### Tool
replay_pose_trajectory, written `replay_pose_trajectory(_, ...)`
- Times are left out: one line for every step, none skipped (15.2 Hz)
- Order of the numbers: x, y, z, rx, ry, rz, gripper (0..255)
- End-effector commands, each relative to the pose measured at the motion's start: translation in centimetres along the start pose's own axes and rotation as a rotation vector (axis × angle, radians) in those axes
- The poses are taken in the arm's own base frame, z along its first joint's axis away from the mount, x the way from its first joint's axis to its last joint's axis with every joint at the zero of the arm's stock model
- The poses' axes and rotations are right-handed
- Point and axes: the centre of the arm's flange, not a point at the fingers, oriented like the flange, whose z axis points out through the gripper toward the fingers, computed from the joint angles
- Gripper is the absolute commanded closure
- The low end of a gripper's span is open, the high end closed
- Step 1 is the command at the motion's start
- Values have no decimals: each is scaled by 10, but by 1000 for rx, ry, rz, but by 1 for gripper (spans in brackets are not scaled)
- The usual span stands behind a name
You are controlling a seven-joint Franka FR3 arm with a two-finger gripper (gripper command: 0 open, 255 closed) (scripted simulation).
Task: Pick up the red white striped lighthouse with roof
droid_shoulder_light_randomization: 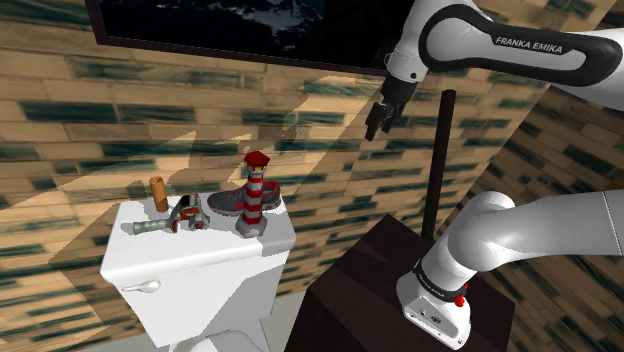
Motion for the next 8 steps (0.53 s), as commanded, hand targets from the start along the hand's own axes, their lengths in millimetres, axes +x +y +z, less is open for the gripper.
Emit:
replay_pose_trajectory(0, 0, 0, 0, 0, 0, 0)
replay_pose_trajectory(5, -13, 3, -13, 13, -10, 0)
replay_pose_trajectory(11, -25, 6, -26, 25, -20, 0)
replay_pose_trajectory(16, -38, 9, -39, 38, -30, 0)
replay_pose_trajectory(21, -50, 12, -52, 50, -40, 0)
replay_pose_trajectory(27, -63, 15, -65, 63, -50, 0)
replay_pose_trajectory(32, -75, 19, -78, 76, -60, 0)
replay_pose_trajectory(37, -88, 22, -91, 88, -70, 0)
